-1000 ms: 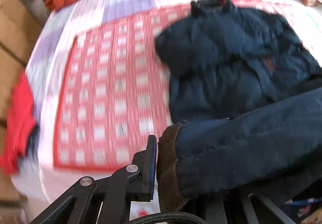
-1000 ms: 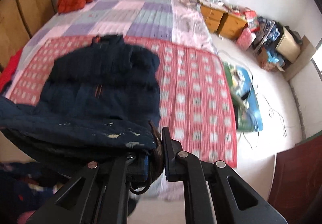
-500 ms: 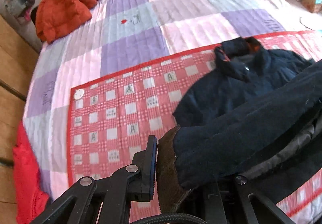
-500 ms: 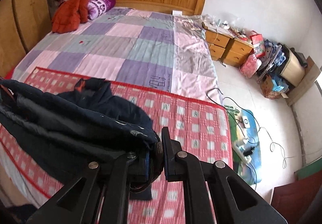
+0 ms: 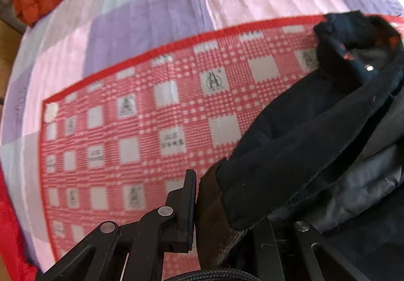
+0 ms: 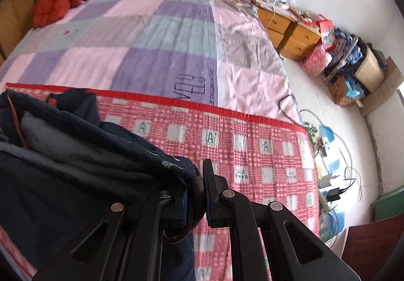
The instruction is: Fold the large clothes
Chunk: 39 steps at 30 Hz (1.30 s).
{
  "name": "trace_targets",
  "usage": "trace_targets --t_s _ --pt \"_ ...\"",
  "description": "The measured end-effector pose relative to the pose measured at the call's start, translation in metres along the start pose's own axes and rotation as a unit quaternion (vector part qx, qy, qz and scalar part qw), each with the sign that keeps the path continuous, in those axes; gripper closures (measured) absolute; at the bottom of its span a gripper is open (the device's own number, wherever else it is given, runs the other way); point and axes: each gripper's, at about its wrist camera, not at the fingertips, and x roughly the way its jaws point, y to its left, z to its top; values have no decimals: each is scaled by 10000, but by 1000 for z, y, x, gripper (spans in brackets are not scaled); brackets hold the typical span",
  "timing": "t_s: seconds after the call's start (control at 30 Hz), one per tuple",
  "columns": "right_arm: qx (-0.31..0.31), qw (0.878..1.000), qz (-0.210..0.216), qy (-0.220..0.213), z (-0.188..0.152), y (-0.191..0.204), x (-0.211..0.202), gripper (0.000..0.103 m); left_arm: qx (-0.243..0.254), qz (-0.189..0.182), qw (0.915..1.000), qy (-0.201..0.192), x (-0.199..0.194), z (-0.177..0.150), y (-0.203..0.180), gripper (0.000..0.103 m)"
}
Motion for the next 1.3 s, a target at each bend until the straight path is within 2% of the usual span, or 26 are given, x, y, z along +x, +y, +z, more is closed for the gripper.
trace_targets --t_s 0.2,0.4,0.43,0.47,0.5,0.53,0.57,0.6,0.63,0.7,0.8,0.83,0.9,0.93,0.97,1.03,1.07,1.1,1.13,1.17,1.2,1.23,1.27,1.3 --pt "47 9997 -65 229 3 8 64 92 -68 -236 9991 351 57 12 -11 87" --pt "337 9979 33 556 7 5 108 92 110 -477 9973 555 75 22 -21 83" --pt "441 9973 104 580 6 2 112 91 120 -566 9967 571 74 23 -19 81" --pt "550 9963 188 635 5 -1 117 90 150 -576 9967 556 72 24 -16 71" --pt "581 9959 193 673 5 -3 117 80 143 -607 9965 548 69 25 -10 66" --pt "607 9956 138 706 5 -5 118 65 109 -671 9961 564 66 26 -5 59" --pt "618 9955 30 717 6 -9 118 57 36 -827 9947 609 62 28 3 54" --pt "646 9954 14 714 5 -11 115 43 -5 -925 9938 622 59 30 8 51" --pt "698 9951 56 695 5 -15 110 35 -51 -1038 9929 581 52 31 14 47" --pt "772 9955 160 529 5 -23 93 31 -240 -1582 9862 417 32 34 28 47" --pt "443 9989 123 3 5 -18 54 26 -451 -1994 9785 272 13 33 38 43" --pt "203 9995 20 -244 5 -11 37 24 -596 -2187 9735 319 11 34 42 42" --pt "-222 9978 -102 -620 4 3 11 16 -1083 -2770 9527 629 18 37 48 40" --pt "-397 9964 -137 -739 3 9 0 15 -1345 -2940 9438 685 20 40 51 30" --pt "-514 9951 -242 -807 4 14 -7 15 -1547 -3032 9379 665 20 43 52 22" --pt "-689 9909 -375 -1097 5 23 -26 15 -2194 -3379 9140 485 14 52 59 22" --pt "-566 9910 -187 -1200 6 26 -34 15 -2480 -3584 8992 387 10 55 62 21" --pt "-416 9914 84 -1241 5 27 -40 15 -2683 -3670 8905 183 1 60 63 21" --pt "-257 9903 556 -1246 5 30 -45 15 -2641 -3542 8971 6 -11 64 61 20" --pt "-189 9881 872 -1255 3 35 -49 15 -2495 -3352 9084 -134 -19 67 58 17" --pt "-215 9870 975 -1256 -1 43 -52 15 -2186 -3028 9272 -278 -32 69 46 17" --pt "-328 9861 1081 -1221 -6 55 -53 15 -1804 -2791 9425 -353 -41 69 30 16" --pt "-447 9849 1206 -1157 -13 67 -52 15 -1453 -2620 9532 -405 -49 67 12 16" --pt "-563 9840 1291 -1092 -19 79 -52 15 -1195 -2526 9592 -438 -53 64 -2 16"
